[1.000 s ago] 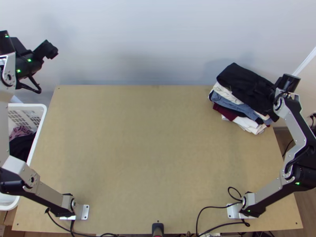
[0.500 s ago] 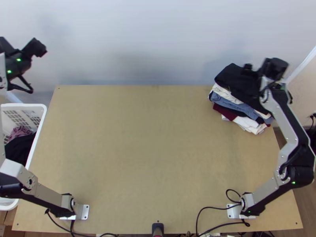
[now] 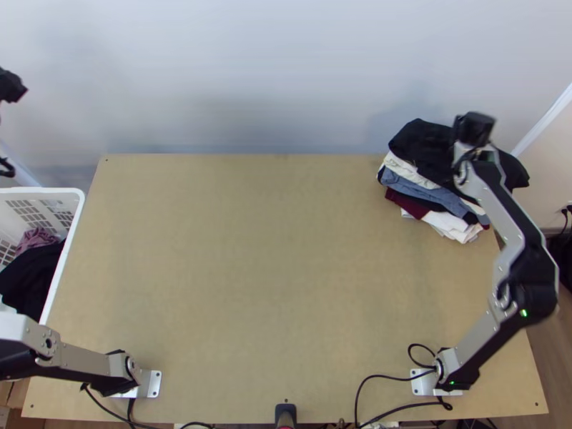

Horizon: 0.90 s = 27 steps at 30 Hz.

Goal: Fold the t-shirt

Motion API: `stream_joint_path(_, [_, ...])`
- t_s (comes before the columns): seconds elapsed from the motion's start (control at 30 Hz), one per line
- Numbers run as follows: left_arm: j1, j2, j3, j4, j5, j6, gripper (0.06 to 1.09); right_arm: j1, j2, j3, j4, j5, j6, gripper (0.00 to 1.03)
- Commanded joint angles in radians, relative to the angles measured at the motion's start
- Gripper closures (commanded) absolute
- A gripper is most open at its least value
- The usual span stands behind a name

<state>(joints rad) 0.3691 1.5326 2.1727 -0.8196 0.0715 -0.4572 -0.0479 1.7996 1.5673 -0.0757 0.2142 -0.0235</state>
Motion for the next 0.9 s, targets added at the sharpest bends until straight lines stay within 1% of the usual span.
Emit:
stream_joint_path(0.0, [0.014, -0.098, -0.047, 0.057, -0.004, 0.043, 0.1, 0.0, -0.203, 0.094, 0.002, 0.01, 0.011, 0.04])
stream_joint_path(0.2, [0.016, -0.345, -0.398, 0.324, -0.004, 0.14, 0.1, 0.025, -0.473, 0.108, 0.013, 0.008, 0.013, 0.04])
stream_joint_path(0.3, [0.024, -0.505, -0.611, 0.485, -0.006, 0.189, 0.1, 0.037, -0.623, 0.069, 0.004, 0.007, 0.069, 0.04])
stream_joint_path(0.33, [0.031, -0.563, -0.688, 0.548, -0.006, 0.207, 0.1, 0.046, -0.68, 0.039, 0.005, 0.007, 0.069, 0.04])
stream_joint_path(0.4, [0.057, -0.67, -0.824, 0.662, -0.006, 0.226, 0.1, 0.063, -0.796, -0.043, 0.019, -0.004, 0.068, 0.04])
stream_joint_path(0.5, [0.11, -0.81, -1.005, 0.777, -0.006, 0.242, 0.1, 0.091, -0.961, -0.194, 0.062, -0.006, 0.056, 0.04])
stream_joint_path(0.6, [0.156, -0.954, -1.214, 0.909, -0.006, 0.269, 0.1, 0.125, -1.134, -0.429, 0.214, -0.007, 0.04, 0.04])
stream_joint_path(0.67, [0.163, -1.042, -1.332, 0.952, -0.002, 0.298, 0.1, 0.155, -1.231, -0.569, 0.3, -0.007, -0.016, 0.04])
stream_joint_path(0.7, [0.163, -1.089, -1.393, 0.975, -0.001, 0.308, 0.1, 0.166, -1.273, -0.63, 0.323, -0.007, -0.024, 0.04])
stream_joint_path(0.87, [0.16, -1.289, -1.689, 1.105, 0.008, 0.368, 0.11, 0.181, -1.402, -0.839, 0.344, -0.006, -0.033, 0.04])
